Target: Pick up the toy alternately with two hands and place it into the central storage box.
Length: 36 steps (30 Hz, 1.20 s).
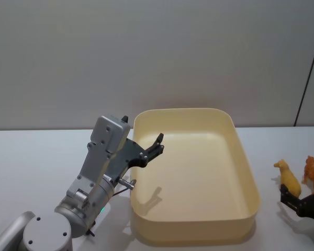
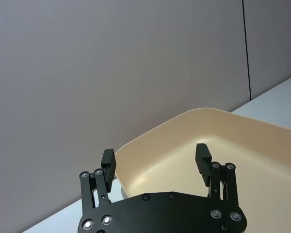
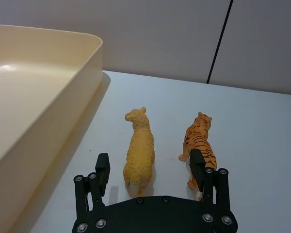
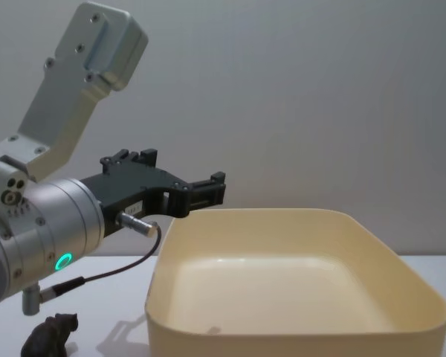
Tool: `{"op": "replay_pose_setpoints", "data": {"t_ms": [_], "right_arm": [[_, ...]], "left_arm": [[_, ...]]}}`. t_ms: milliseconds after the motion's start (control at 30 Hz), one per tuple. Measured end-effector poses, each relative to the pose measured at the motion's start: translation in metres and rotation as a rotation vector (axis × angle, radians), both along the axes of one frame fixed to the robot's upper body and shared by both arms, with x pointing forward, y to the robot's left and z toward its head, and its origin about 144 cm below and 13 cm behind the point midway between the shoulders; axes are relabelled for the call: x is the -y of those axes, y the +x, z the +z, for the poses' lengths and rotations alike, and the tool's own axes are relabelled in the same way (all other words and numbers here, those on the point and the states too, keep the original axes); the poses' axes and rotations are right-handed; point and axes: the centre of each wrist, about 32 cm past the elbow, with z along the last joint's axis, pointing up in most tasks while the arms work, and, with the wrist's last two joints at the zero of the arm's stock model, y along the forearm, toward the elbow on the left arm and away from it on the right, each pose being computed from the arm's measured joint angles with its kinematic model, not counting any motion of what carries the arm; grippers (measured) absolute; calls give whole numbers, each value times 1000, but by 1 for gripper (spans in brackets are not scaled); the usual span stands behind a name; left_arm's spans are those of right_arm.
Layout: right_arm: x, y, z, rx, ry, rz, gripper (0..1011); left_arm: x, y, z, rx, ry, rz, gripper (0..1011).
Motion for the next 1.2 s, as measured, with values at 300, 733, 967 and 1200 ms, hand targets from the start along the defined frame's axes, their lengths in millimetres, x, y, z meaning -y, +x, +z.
{"op": "replay_pose_setpoints", "data": {"t_ms": [300, 733, 967, 1200], "right_arm": [[-1, 10, -5, -4, 0, 3, 1001], [-3, 19, -8, -2, 0, 13, 1001], [-4, 21, -9, -1, 1, 15, 963], [-4, 22, -9, 0, 1, 17, 796]], "left_arm": [[0, 0, 0, 0, 0, 0, 1002], [0, 0, 0, 0, 0, 0, 1002], [0, 0, 0, 0, 0, 0, 1002], [0, 0, 0, 0, 0, 0, 1002]]}}
